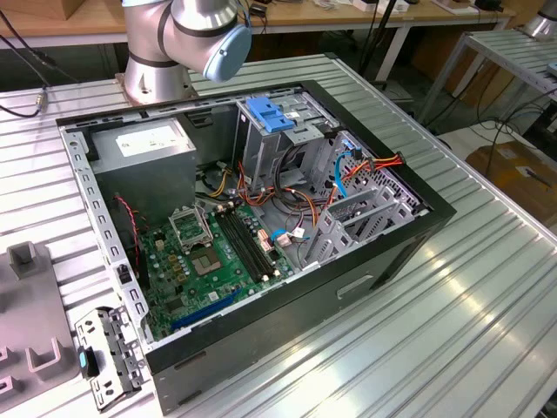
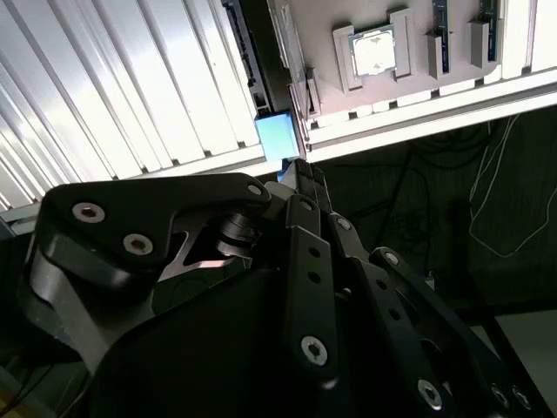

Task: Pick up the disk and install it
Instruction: 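Pick up the disk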

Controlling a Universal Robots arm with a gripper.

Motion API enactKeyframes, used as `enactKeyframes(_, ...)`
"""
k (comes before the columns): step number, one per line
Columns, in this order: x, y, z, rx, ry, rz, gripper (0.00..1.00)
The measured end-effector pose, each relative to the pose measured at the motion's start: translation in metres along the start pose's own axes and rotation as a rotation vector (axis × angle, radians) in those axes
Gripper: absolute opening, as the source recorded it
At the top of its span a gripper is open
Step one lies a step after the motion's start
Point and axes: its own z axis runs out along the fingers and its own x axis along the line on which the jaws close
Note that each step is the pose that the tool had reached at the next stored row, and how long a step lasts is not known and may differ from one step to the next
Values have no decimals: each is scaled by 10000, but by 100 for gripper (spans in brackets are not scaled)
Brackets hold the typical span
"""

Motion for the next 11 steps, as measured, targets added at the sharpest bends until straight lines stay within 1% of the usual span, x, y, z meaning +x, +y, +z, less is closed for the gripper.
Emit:
enactKeyframes(8, 0, 0, 0, 0, 2, -47, 11)
enactKeyframes(9, 0, 0, 1, -3, 6, -141, 11)
enactKeyframes(11, 0, 0, 0, -8, 20, -455, 11)
